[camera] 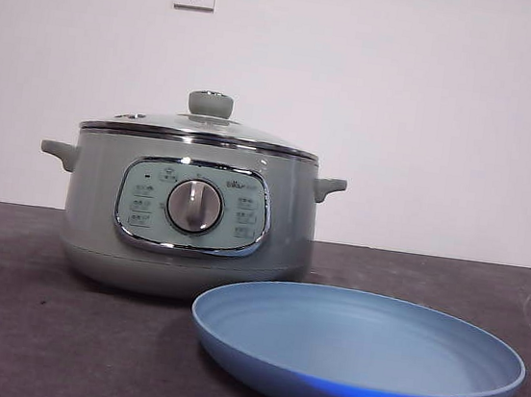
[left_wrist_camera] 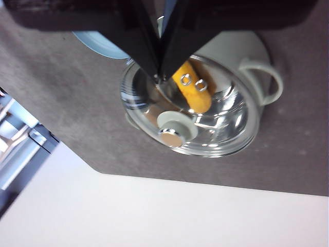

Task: Take the corn out from the steamer,put the corn on the plate,close the lid

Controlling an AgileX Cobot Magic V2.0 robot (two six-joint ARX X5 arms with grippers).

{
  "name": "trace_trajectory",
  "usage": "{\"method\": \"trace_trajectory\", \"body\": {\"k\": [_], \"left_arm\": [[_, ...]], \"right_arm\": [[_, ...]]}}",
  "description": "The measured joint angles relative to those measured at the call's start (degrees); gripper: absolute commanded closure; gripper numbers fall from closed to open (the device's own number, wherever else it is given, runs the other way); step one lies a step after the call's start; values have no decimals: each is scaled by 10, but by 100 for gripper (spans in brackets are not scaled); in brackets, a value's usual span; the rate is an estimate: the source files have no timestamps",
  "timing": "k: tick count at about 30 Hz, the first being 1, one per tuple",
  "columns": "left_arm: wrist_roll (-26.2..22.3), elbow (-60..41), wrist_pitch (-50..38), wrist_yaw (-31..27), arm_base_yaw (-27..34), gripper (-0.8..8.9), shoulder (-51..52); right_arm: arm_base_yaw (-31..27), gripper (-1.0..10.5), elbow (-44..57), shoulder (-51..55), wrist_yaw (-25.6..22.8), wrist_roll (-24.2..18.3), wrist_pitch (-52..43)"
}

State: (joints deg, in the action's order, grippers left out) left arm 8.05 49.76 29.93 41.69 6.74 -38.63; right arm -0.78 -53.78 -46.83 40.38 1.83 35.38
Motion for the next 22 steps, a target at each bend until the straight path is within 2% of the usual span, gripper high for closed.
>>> {"method": "trace_trajectory", "body": {"k": [10, 14, 17, 18, 19, 22], "left_arm": [[-67, 98, 110, 20, -26, 820, -64], [-79, 99, 114, 19, -32, 817, -67], [-81, 99, 114, 20, -32, 798, -67], [-81, 99, 114, 19, -32, 756, -67], [-81, 99, 114, 19, -32, 671, -67], [-80, 99, 114, 19, -32, 344, -67]], "right_arm": [[110, 958, -94, -83, -1, -56, 73], [142, 957, -94, -85, -16, -64, 78], [147, 894, -94, -85, -22, -67, 75], [147, 841, -94, -85, -24, -68, 73], [147, 763, -94, -85, -24, -68, 72], [147, 541, -94, -85, -30, -67, 72]]}}
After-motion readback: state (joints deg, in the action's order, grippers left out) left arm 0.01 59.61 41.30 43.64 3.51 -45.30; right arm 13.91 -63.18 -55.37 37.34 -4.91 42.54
